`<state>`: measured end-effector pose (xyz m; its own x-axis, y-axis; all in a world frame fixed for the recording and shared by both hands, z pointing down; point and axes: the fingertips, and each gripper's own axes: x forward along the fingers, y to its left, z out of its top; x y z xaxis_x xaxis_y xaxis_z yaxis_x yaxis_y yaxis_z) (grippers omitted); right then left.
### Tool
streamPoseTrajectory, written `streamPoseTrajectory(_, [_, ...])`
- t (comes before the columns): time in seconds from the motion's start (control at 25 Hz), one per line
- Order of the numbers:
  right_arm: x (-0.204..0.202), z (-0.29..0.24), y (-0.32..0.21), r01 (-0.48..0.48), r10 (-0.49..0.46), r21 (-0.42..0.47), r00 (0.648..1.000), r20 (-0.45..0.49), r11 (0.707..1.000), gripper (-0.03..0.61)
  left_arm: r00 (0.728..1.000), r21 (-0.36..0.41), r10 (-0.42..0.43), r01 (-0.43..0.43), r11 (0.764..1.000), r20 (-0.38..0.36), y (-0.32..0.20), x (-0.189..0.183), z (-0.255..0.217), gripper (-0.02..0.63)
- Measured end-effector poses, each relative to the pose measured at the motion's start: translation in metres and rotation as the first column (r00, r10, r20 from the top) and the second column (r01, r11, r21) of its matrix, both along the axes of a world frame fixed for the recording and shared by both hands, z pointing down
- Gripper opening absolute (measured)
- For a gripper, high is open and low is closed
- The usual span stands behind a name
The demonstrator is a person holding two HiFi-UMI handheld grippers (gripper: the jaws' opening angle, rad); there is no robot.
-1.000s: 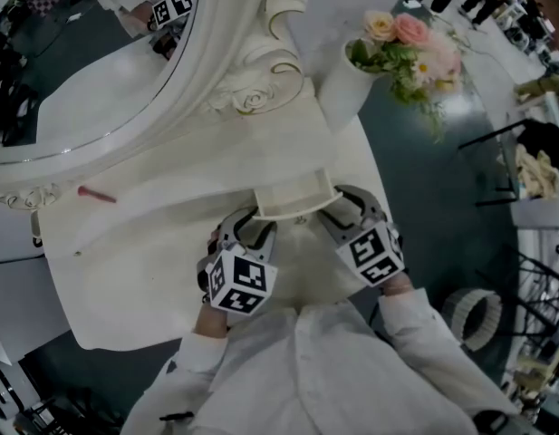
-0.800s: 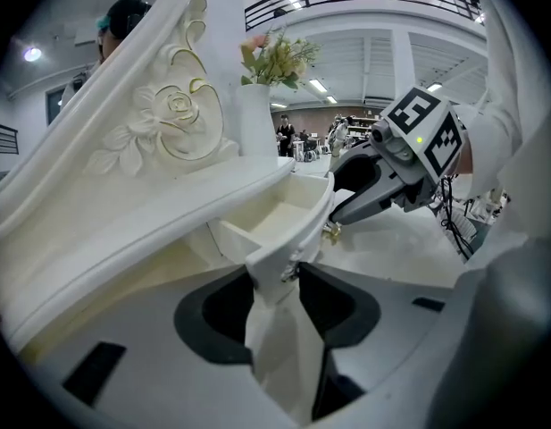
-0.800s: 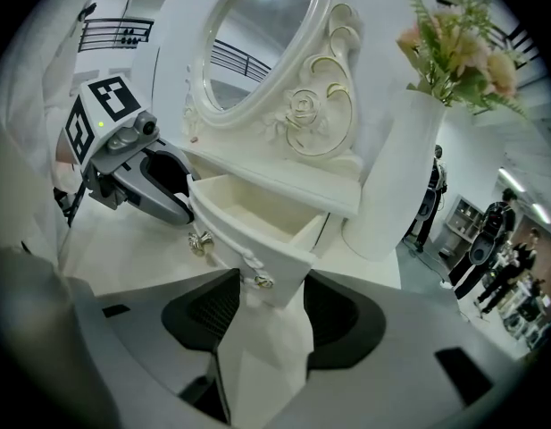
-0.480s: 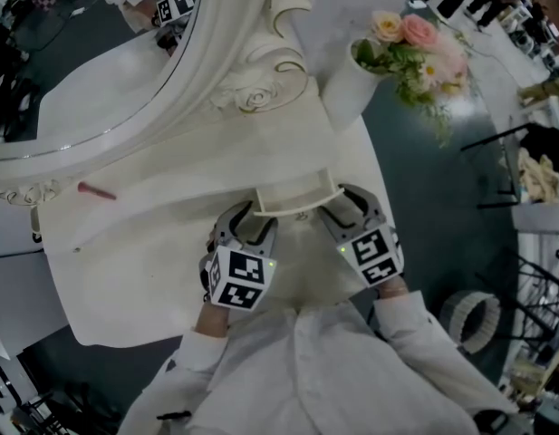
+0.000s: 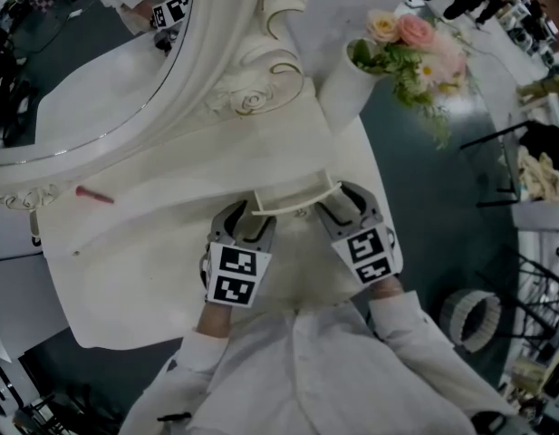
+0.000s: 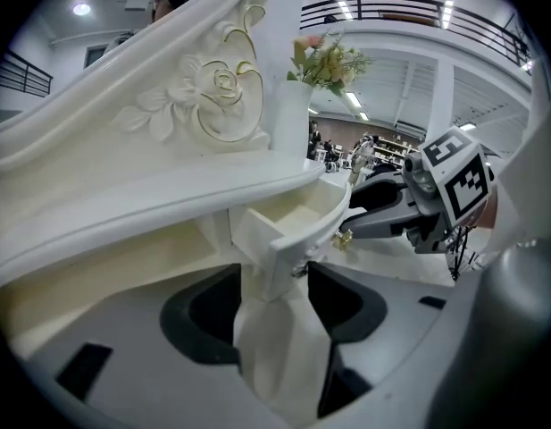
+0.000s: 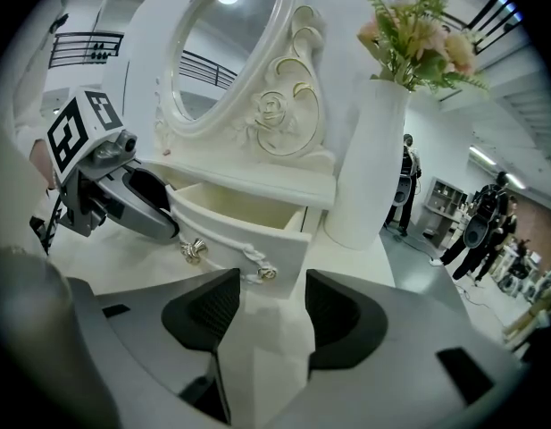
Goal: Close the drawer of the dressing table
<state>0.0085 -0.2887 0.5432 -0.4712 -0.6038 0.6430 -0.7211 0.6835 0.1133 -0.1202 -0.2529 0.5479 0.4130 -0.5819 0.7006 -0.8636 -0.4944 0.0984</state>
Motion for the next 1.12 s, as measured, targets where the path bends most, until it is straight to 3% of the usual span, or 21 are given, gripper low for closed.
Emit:
streamPoseTrajectory(0.52, [-0.003,0.000,-0.007,-0.041,0.043,-0.028,0.998,0.050,0.999,0.209,1.000,0.022,-0.021,0.021,1.000,0.007,-0.007,-0.003,-0.002,0.215])
streamPoseTrajectory(1.12, [-0.009,0.003,-0.017,-0.118,0.125,-0.062,0.986,0.109,0.991,0.209,0.994,0.031,-0.111,0.111,0.993,-0.011,-0.018,-0.010,-0.002,0.216])
